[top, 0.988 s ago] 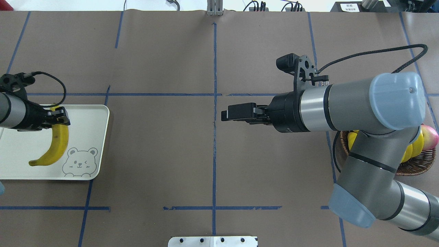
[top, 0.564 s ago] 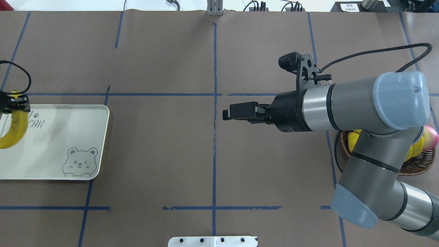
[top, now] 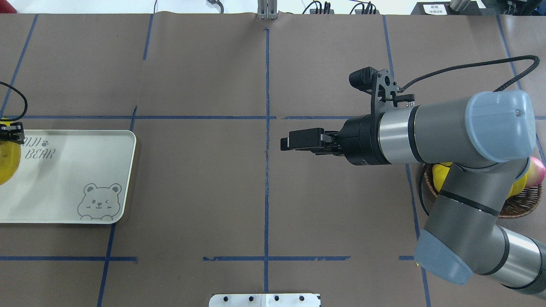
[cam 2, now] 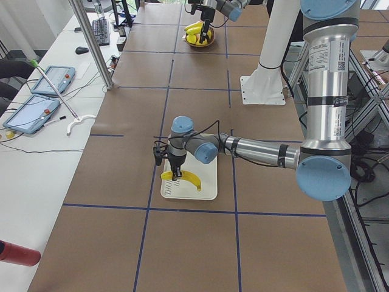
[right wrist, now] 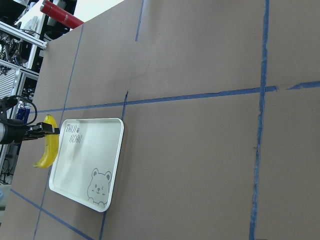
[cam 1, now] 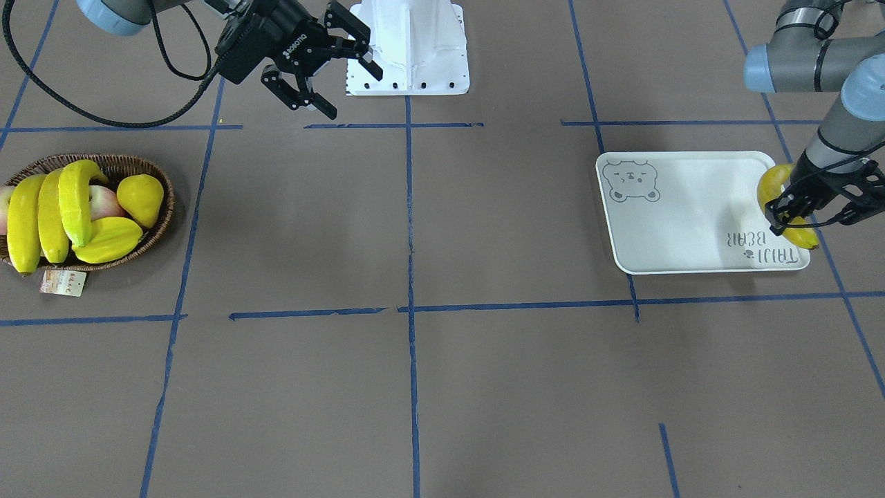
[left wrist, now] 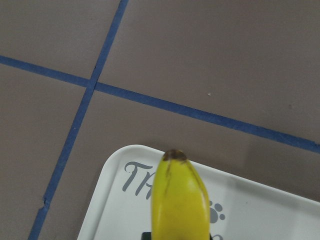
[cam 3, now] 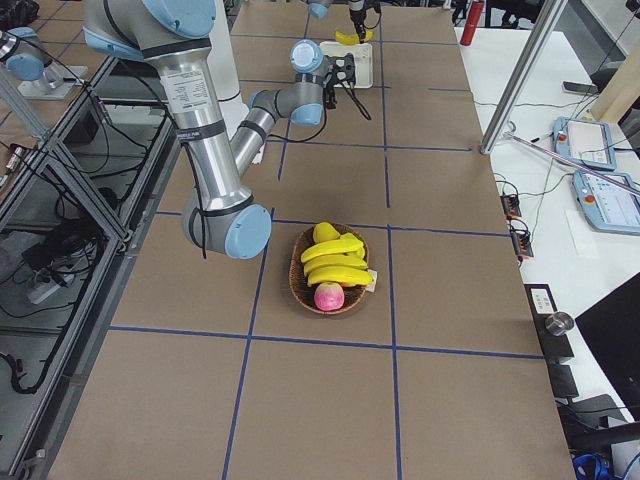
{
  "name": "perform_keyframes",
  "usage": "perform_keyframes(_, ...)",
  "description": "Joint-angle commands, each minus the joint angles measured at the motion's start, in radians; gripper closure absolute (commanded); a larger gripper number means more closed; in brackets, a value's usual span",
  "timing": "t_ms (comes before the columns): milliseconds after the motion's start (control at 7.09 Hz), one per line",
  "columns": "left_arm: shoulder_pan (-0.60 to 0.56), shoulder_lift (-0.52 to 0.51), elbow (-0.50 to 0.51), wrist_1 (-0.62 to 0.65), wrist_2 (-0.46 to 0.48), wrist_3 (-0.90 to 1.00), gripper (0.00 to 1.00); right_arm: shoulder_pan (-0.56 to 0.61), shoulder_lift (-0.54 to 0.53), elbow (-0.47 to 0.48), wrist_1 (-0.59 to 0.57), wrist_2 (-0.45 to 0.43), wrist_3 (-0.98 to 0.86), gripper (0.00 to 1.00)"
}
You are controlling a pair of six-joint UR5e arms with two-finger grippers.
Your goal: Transfer all bananas from basket to plate
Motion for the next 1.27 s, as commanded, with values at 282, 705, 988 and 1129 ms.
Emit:
perform_keyframes(282,0.009,-0.006,0.012,-0.002,-0.076,0.0,0.6,0.0,-0.003,-0.001,0.0,0.0,0.0,0.01)
perform_keyframes(705,0.018,-0.007,0.013,-0.005,-0.083,0.008,0.0,0.0,-0.002,-0.001,0.0,0.001,0.0,0.01)
perform_keyframes(988,0.018,-0.009,-0.007,-0.005,-0.085,0.012,0.0,0.014,-0.027,0.001,0.0,0.013,-0.002,0.01)
perform_keyframes(1129,0.017,-0.012,-0.062,0.006,-0.09,0.012,0.0,0.053,-0.075,0.004,-0.002,0.045,-0.009,0.01)
